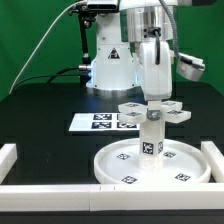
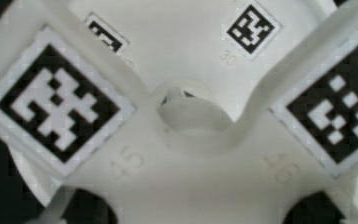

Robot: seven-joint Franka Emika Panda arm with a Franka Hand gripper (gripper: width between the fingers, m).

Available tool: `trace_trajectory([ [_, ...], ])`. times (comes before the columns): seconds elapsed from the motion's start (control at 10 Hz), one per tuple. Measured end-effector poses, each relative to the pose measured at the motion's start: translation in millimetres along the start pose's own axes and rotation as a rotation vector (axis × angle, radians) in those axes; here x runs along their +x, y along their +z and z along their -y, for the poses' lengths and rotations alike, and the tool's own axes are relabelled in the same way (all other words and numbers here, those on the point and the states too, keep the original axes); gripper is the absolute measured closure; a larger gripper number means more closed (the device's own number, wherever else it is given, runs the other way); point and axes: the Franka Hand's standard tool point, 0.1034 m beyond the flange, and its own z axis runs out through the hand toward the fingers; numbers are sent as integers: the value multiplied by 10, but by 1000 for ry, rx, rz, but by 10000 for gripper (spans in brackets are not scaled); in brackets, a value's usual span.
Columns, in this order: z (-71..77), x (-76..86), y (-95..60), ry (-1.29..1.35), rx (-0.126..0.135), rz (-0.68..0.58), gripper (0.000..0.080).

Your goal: Assemble round table

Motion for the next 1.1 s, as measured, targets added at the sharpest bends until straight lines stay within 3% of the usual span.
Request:
trace_trajectory([
  [0.2, 0, 4, 1, -26, 0, 0, 357],
  [0.3, 4, 3, -1, -64, 1, 1, 207],
  [0.4, 7, -2, -48, -125, -11, 9, 168],
  [0.8, 47, -87, -332, -524, 4, 44, 151],
  [1.1, 9, -156, -301, -965, -4, 36, 151],
])
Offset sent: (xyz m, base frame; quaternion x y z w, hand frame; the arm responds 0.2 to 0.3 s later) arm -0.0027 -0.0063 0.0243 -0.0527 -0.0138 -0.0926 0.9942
